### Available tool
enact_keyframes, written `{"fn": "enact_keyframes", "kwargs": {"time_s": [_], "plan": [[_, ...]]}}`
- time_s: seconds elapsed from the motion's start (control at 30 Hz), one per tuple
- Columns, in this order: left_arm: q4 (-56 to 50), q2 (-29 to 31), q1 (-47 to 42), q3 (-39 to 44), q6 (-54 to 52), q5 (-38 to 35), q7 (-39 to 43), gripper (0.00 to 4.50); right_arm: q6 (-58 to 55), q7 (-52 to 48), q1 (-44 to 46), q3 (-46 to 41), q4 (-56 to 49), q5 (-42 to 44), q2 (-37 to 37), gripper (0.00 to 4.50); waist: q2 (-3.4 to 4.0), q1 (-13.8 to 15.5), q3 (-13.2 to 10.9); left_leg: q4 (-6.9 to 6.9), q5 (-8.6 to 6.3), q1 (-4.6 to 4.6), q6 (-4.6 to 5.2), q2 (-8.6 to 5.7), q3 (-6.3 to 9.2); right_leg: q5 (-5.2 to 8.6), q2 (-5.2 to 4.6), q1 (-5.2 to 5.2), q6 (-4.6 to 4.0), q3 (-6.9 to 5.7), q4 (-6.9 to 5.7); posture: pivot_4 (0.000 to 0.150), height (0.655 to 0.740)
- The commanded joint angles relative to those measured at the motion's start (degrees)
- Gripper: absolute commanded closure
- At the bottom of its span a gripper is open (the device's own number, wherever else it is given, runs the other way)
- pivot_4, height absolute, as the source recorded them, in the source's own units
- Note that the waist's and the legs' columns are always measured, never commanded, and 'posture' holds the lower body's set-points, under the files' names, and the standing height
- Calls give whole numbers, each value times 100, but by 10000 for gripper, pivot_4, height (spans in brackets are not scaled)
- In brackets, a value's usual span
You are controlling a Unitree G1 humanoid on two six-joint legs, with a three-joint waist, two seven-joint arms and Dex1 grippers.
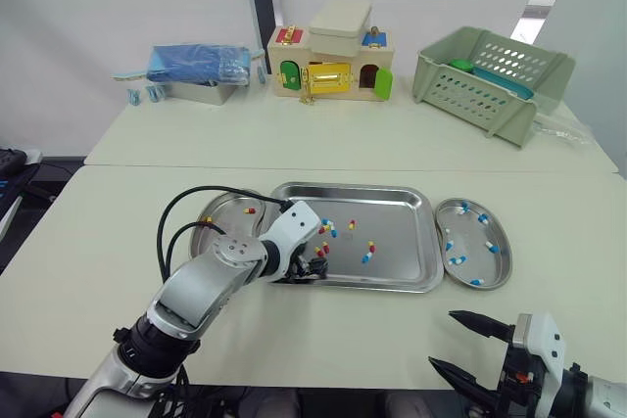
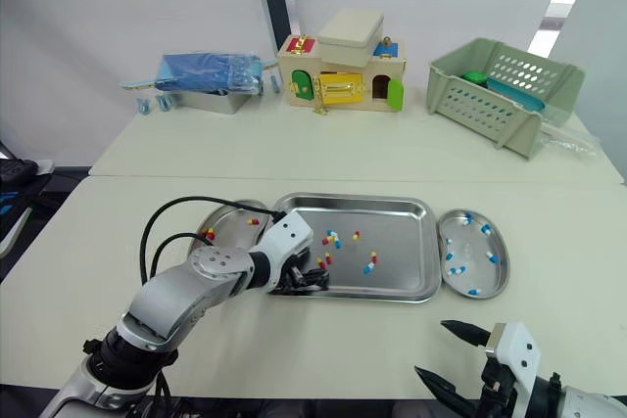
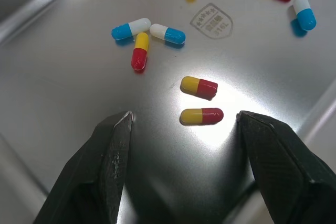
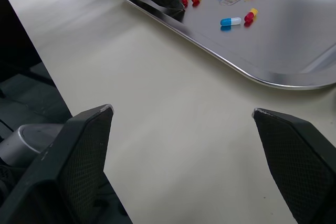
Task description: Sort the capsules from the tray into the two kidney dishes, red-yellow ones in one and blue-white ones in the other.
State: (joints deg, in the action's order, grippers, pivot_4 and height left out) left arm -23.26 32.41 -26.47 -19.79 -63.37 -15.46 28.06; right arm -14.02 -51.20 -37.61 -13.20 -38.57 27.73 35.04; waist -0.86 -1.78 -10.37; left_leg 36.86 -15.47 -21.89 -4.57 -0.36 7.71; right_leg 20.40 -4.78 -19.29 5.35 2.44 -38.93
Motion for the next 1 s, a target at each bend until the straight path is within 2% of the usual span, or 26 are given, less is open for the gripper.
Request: {"fn": "enact_keyframes", "kwargs": {"time_s": [0.03, 0.1, 0.33, 0.63, 0.83, 1.0], "plan": [[-49, -49, -53, 28, 54, 77, -30, 13668, 88, 19, -47, 10, -151, 11, 7, 0, 0, -2, 0, 0, 0, 0, 0, 0, 0, 0, 0, 0, 0, 0, 0, 1500, 7400], [-68, -50, -39, 7, 46, 87, -13, 17497, 81, 25, -35, 23, -148, 14, 10, 0, 0, -2, 0, 0, 0, 0, 0, 0, 0, 0, 0, 0, 0, 0, 0, 1500, 7400], [-104, -36, -39, 38, -14, 109, -29, 39328, 78, 21, -13, 36, -126, 28, 38, 0, 0, -2, 0, 0, 0, 0, 0, 0, 0, 0, 0, 0, 0, 0, 0, 1500, 7400], [-339, 136, 5, 340, -139, -91, 123, 39328, 45, 30, 90, 69, -110, 36, 72, 0, 0, -3, 0, 1, 0, 0, 0, 0, 0, 0, 0, 0, 0, 0, 0, 1500, 7400], [-544, 429, -68, 1473, -693, -797, 557, 39328, 95, 3, 104, 124, -58, 0, 64, 0, 0, -6, 0, 0, 0, 0, 0, 1, 1, 0, 0, -1, 0, 0, -1, 1500, 7400], [-411, 980, -183, 2277, -1052, -1295, 948, 39328, 177, -54, 135, 191, -4, -3, 61, 0, 0, -8, 0, 0, 0, 1, 0, 0, 1, 0, 0, -1, 0, -1, -1, 1500, 7400]]}}
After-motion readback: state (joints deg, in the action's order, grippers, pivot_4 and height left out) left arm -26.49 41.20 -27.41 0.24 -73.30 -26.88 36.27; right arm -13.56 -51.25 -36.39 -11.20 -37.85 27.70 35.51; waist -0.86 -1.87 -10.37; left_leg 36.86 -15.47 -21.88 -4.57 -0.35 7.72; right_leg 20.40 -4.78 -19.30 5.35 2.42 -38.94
